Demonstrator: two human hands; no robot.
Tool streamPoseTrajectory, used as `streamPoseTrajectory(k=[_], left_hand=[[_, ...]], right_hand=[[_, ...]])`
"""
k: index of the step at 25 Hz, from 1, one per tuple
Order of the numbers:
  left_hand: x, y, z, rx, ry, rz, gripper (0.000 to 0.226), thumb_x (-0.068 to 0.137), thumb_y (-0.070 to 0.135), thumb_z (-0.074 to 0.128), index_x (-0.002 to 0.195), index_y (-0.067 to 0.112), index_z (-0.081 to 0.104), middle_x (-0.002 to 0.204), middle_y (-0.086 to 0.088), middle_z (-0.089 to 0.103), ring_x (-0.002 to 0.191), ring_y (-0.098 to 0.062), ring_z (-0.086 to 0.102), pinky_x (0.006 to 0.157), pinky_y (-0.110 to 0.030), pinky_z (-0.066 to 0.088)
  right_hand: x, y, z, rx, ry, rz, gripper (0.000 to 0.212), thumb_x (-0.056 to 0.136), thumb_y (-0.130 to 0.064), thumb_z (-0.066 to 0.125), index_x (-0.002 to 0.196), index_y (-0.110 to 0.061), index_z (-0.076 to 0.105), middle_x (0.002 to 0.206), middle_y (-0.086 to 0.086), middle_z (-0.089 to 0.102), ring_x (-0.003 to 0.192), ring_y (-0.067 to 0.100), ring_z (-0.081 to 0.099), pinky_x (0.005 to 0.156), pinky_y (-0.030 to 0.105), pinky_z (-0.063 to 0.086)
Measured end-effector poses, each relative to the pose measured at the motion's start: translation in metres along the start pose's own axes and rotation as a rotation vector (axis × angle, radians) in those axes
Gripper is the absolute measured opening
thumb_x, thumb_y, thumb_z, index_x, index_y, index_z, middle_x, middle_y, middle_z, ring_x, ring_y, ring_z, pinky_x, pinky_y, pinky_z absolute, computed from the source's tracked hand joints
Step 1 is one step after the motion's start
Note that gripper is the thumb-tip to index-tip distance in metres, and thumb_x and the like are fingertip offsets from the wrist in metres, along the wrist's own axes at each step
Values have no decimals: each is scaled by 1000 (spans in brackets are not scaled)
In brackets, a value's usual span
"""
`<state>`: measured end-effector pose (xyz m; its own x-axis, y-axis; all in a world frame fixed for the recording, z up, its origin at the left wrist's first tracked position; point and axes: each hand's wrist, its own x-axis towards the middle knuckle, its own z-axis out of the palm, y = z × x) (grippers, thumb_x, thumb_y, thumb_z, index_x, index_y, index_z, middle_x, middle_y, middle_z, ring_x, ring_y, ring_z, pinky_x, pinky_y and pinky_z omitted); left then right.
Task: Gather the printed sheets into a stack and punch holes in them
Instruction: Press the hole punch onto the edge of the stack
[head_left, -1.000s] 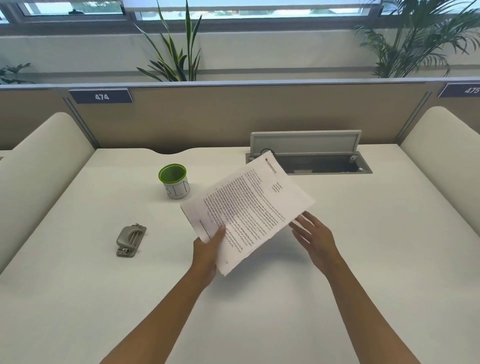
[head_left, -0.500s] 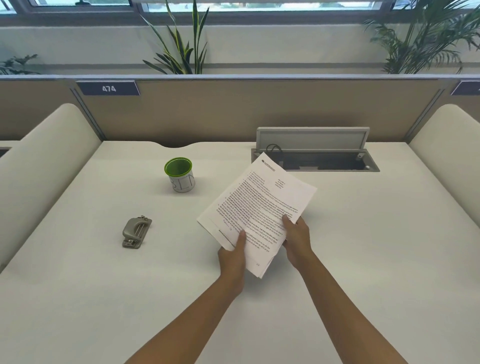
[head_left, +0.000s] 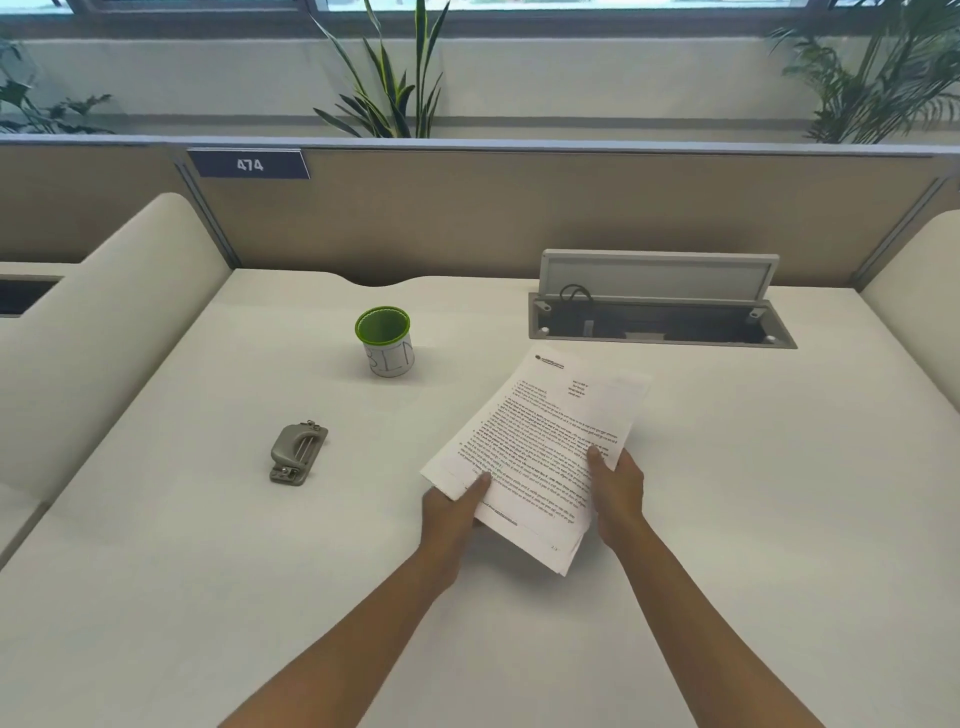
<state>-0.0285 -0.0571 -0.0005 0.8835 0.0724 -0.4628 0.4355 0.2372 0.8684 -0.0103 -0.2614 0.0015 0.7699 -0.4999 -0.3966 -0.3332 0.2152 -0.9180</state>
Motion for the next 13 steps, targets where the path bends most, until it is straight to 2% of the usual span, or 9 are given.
streamPoseTrajectory(k=[2,5,9,11,13], left_hand=[[16,14,-21,-1,70,16,18,92,19,71,111,20,73,105,-3,78,90,-18,73,77,-38,62],[41,38,-54,-6,172,58,14,96,19,66,110,18,69,105,-5,76,83,-21,68,74,-36,56],[67,72,-101,154,407,223,20,93,7,62,111,14,67,92,-3,68,84,-21,62,65,-17,50],[77,86,-126,279,558,288,21,90,6,62,108,15,69,89,-1,68,79,-18,63,69,-9,49],[86,96,-150,335,630,301,22,87,6,64,106,17,67,104,-8,70,83,-15,66,73,-16,51]], right_hand=[[2,5,1,-6,-27,7,30,102,-16,56,131,-11,62,128,9,68,118,31,64,107,51,49],[2,10,8,-24,-101,10,29,102,-18,58,130,-14,63,125,5,70,115,27,66,106,49,50],[-1,17,30,-60,-184,4,30,101,-20,59,130,-14,64,123,3,71,112,24,68,104,47,52],[-3,22,42,-71,-222,8,27,101,-19,58,128,-16,65,120,0,73,111,22,68,104,48,52],[-6,26,54,-89,-262,7,23,101,-19,58,123,-20,66,118,-3,73,110,19,69,103,47,53]])
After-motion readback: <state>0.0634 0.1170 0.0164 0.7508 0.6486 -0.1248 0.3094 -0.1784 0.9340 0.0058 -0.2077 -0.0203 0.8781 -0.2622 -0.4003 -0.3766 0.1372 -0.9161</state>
